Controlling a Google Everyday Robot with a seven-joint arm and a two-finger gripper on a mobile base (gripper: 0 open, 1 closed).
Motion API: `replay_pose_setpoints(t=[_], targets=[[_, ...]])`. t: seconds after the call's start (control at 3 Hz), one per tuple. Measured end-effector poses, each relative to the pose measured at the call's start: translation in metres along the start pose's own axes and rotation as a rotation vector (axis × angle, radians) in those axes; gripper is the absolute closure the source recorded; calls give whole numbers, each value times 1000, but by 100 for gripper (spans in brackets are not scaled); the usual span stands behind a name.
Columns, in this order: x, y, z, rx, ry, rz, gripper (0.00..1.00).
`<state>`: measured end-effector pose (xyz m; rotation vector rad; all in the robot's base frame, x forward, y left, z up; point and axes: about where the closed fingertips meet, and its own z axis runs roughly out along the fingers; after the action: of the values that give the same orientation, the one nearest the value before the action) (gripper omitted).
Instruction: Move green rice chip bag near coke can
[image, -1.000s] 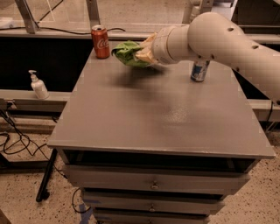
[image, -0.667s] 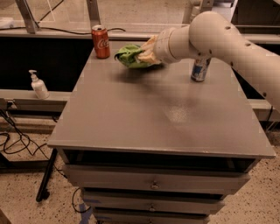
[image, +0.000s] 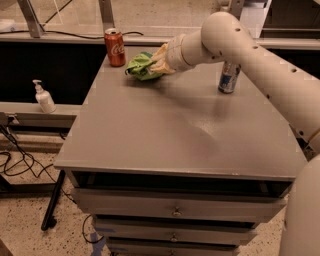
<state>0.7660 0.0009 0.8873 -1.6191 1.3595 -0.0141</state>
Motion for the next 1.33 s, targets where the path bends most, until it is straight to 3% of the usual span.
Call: replay_pose_setpoints(t=[1.0,1.33], targets=[[0,-10,60,-49,-16,-62,100],[-5,-14,64,-58,-13,-73,81]])
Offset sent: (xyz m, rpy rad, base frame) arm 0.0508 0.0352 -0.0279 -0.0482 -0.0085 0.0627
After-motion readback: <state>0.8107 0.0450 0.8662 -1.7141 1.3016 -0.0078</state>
